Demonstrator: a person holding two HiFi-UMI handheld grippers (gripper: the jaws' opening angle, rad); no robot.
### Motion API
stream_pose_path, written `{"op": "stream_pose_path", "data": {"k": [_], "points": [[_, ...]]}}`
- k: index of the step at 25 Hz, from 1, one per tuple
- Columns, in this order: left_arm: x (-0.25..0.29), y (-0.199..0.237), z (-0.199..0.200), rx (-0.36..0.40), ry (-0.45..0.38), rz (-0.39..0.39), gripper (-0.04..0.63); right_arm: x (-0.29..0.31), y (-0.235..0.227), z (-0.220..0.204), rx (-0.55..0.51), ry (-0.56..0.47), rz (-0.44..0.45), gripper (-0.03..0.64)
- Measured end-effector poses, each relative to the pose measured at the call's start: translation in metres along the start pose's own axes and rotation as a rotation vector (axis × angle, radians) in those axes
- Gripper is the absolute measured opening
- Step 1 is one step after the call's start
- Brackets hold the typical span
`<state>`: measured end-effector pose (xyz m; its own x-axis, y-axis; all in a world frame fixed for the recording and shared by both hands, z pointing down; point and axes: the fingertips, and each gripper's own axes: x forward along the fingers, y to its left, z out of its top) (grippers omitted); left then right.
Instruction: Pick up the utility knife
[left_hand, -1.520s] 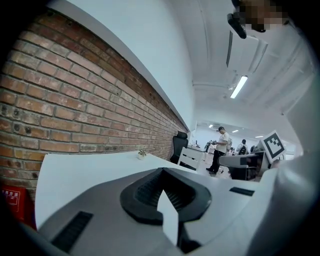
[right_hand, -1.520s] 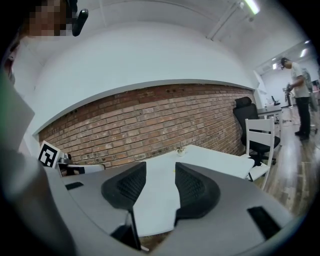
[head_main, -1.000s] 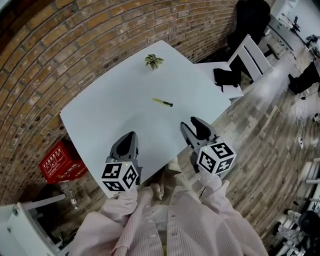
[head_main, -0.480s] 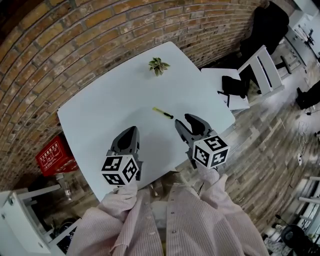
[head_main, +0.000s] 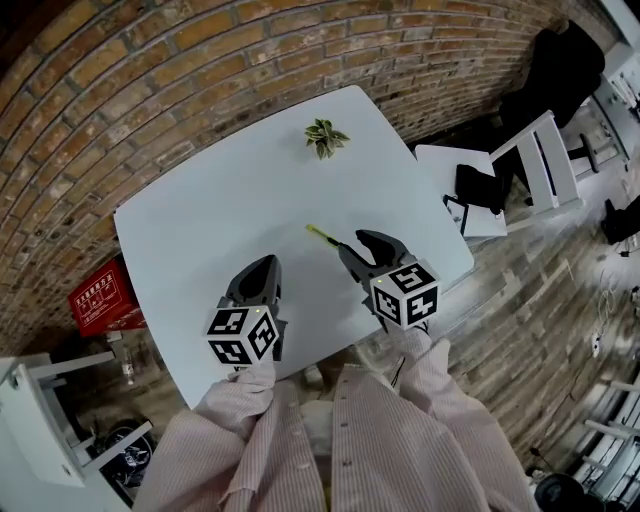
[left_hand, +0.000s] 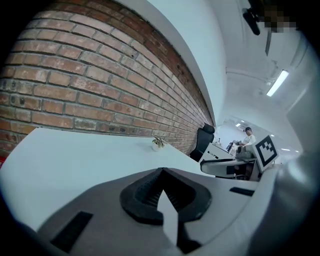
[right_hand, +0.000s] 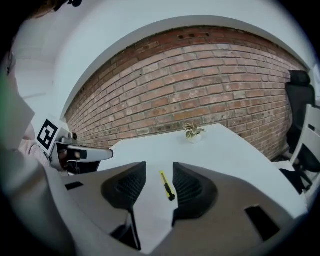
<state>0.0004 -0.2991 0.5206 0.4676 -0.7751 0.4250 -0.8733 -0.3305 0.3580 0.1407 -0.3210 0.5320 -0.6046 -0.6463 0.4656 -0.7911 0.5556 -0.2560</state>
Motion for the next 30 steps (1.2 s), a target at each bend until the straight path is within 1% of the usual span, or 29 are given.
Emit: {"op": "stream_pose_path", "data": {"k": [7, 14, 20, 25, 29, 30], "points": [[0.014, 0.006, -0.016, -0.045, 0.030, 0.050, -0.008, 0.031, -0.004, -0.023, -0.085, 0.135, 0.083, 0.166], [0.022, 0.012, -0.030, -0.079, 0.065, 0.071, -0.008, 0.053, -0.006, -0.044, -0.157, 0.242, 0.117, 0.166], [0.029, 0.018, -0.040, -0.091, 0.103, 0.075, -0.008, 0.067, -0.007, -0.058, -0.207, 0.318, 0.126, 0.166], [0.033, 0.018, -0.048, -0.096, 0.130, 0.062, -0.008, 0.072, -0.010, -0.066, -0.214, 0.359, 0.103, 0.166], [0.034, 0.018, -0.052, -0.099, 0.141, 0.057, -0.008, 0.074, -0.010, -0.071, -0.245, 0.396, 0.099, 0.163], [0.034, 0.018, -0.053, -0.099, 0.143, 0.057, -0.008, 0.074, -0.010, -0.072, -0.258, 0.403, 0.095, 0.154]]}}
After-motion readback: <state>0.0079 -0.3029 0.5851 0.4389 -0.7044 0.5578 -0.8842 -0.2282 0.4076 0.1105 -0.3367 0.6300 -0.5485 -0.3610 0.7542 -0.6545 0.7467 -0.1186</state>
